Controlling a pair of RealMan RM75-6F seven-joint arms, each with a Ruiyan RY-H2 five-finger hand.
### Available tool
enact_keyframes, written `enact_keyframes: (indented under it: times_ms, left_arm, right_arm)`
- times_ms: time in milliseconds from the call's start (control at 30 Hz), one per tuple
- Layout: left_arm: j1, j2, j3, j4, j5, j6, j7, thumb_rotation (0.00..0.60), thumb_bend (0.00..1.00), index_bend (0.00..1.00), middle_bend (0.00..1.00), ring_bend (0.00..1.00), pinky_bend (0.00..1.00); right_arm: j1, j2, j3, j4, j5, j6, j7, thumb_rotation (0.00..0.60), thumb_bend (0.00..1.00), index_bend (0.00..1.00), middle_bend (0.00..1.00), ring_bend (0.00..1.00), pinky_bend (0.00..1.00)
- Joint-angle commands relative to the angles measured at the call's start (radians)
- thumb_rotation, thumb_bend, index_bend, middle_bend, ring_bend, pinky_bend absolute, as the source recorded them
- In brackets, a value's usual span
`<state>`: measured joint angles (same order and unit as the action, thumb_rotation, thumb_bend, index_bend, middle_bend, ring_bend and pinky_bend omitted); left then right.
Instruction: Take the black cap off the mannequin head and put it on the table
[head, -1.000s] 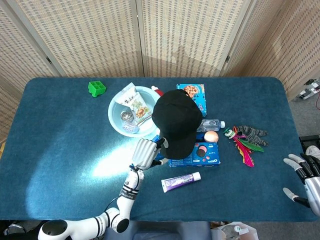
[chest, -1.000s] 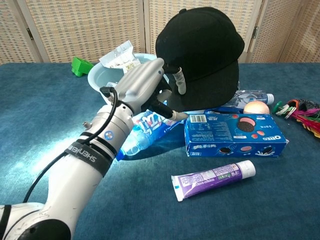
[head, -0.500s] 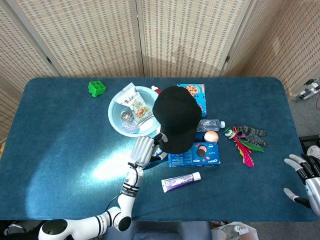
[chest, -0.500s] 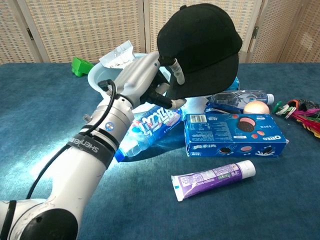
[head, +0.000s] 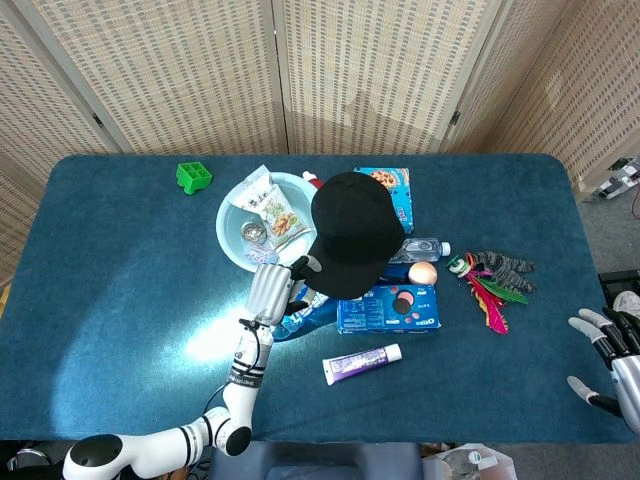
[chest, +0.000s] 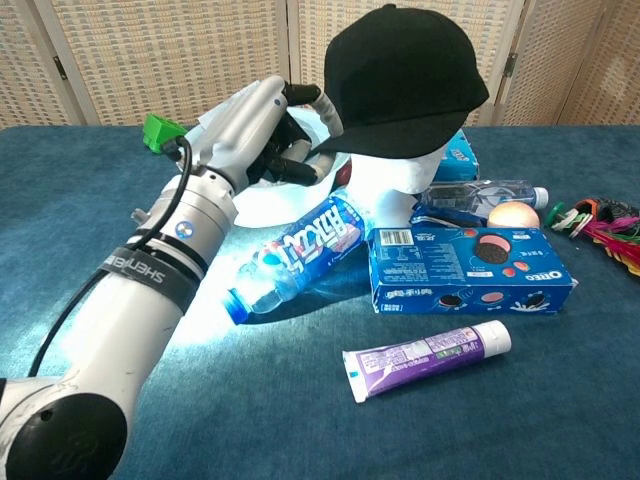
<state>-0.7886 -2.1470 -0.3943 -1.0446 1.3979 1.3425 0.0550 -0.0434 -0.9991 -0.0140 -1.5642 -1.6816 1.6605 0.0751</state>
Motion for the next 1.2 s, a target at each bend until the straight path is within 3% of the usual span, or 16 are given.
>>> enact_keyframes:
  times_ms: [33,267,733,1200]
  left_arm:
    - [-0.002,0.011,0.003,-0.005,0.009,0.007,-0.013,0.6,0.46,0.6,0.97,1.0,1.0]
    - [-0.031,0.041,-0.015,-0.021,0.035,0.024,-0.032,0.6,0.46,0.66,0.97,1.0,1.0]
    - [-0.111,0.123,-0.122,-0.097,0.007,0.02,-0.009,0.6,0.46,0.68,0.97,1.0,1.0]
    - [-0.172,0.194,-0.224,-0.075,-0.063,0.039,0.015,0.6,0.46,0.67,0.97,1.0,1.0]
  right_arm:
    - [0.0,0.0,0.0,-0.001,-0.001,0.0,-0.001,0.6,0.11,0.25,0.21,0.12,0.14]
    - [0.002,0.002,0.001,-0.007,-0.003,-0.001,-0.007,0.6,0.11,0.25,0.21,0.12,0.14]
    - [-0.006,0.003,0.002,-0.007,-0.004,0.01,-0.005,0.6,0.11,0.25,0.21,0.12,0.14]
    - [-0.018,0.004,0.002,0.004,-0.009,0.033,0.01,0.6,0.11,0.25,0.21,0.12,0.14]
